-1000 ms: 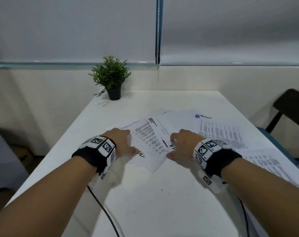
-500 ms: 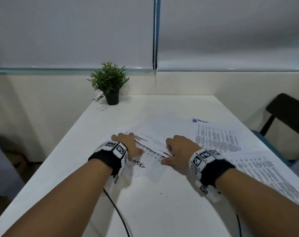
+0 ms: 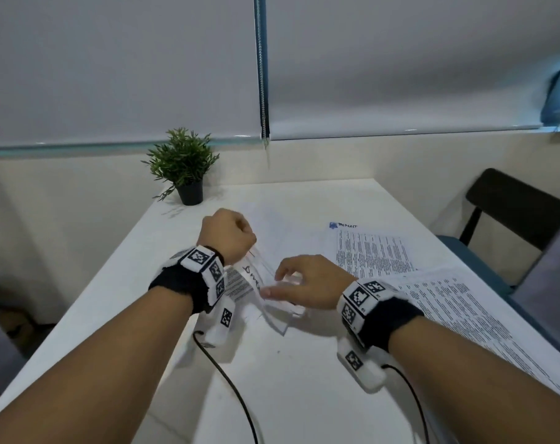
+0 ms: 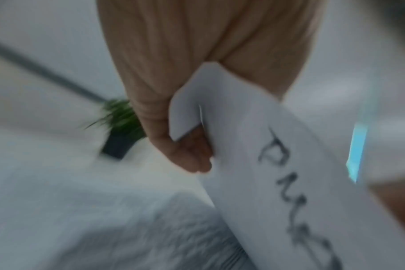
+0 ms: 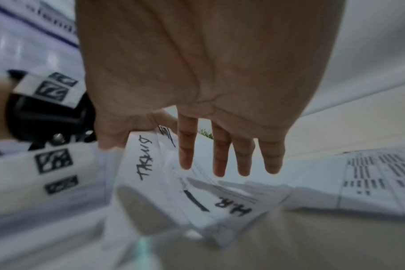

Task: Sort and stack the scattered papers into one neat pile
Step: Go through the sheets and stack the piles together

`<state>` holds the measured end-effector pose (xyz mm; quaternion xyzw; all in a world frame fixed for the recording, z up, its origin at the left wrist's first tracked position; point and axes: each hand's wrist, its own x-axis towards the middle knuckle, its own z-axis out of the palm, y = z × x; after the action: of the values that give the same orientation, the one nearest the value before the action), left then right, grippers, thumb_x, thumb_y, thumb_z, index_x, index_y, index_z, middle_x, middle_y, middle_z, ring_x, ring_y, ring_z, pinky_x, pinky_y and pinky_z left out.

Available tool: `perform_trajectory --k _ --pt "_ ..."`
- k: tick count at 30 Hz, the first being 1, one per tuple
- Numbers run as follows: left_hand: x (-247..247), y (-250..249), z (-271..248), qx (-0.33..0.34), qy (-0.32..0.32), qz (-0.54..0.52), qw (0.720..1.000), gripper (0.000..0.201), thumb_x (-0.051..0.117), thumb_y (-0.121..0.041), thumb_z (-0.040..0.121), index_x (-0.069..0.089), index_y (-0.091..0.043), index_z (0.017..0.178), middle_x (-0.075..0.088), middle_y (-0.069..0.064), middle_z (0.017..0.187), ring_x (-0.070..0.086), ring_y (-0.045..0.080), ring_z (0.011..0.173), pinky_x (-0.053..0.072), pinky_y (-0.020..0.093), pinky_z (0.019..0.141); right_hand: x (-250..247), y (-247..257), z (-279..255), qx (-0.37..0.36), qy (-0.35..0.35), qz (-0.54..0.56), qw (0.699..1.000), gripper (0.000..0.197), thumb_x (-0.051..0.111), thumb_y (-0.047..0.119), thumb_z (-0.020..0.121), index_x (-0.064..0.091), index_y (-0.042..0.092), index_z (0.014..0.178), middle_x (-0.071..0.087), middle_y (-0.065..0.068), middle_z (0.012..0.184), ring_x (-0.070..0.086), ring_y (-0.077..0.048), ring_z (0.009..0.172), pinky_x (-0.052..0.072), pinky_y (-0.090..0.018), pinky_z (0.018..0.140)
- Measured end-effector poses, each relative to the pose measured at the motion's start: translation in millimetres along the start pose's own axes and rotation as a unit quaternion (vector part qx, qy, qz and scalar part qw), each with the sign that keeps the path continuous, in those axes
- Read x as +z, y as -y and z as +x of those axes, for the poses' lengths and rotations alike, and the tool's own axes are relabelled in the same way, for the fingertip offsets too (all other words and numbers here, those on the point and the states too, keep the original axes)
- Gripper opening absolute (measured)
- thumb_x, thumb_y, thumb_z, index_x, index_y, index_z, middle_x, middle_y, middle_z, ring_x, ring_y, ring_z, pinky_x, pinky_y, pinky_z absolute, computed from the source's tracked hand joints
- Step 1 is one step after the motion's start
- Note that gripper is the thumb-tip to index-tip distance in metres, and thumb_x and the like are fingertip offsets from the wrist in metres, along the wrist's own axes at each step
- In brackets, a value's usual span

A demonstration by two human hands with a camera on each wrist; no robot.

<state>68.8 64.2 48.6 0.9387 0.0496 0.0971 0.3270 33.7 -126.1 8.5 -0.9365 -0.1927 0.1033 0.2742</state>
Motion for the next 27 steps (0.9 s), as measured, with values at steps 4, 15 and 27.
perform_trajectory --k 4,15,27 --pt "-28 -59 -24 0.138 -0.105 0.023 0.985 0.032 0.060 -0.010 0.086 0.070 -0.020 0.114 0.067 0.007 0.120 0.052 0.023 0.113 0.047 0.029 0.097 -26 -10 -13 0.074 -0.155 0.125 0.977 0.061 0.056 0.079 0.083 0.066 0.024 0.108 0.073 0.002 0.101 0.071 -0.017 0.090 0.057 -0.042 0.091" --pt "-16 -169 -125 0.372 0.010 -0.324 0.870 0.030 0.068 0.003 0.082 0.073 -0.015 0.105 0.073 -0.006 0.104 0.069 0.009 0.099 0.053 0.021 0.094 -99 -49 -124 0.029 -0.048 0.729 0.682 0.052 0.059 0.049 0.097 0.072 0.005 0.120 0.075 -0.016 0.105 0.070 -0.032 0.091 0.060 -0.045 0.081" --pt "81 -113 -109 0.158 0.343 0.144 0.915 0.053 0.062 -0.044 0.091 0.038 -0.038 0.138 0.069 0.012 0.117 0.068 0.028 0.088 0.056 0.037 0.083 -120 -196 -229 0.308 -0.147 0.009 0.940 0.051 0.085 0.043 0.075 0.059 0.038 0.119 0.065 -0.002 0.126 0.065 -0.019 0.100 0.053 -0.036 0.094"
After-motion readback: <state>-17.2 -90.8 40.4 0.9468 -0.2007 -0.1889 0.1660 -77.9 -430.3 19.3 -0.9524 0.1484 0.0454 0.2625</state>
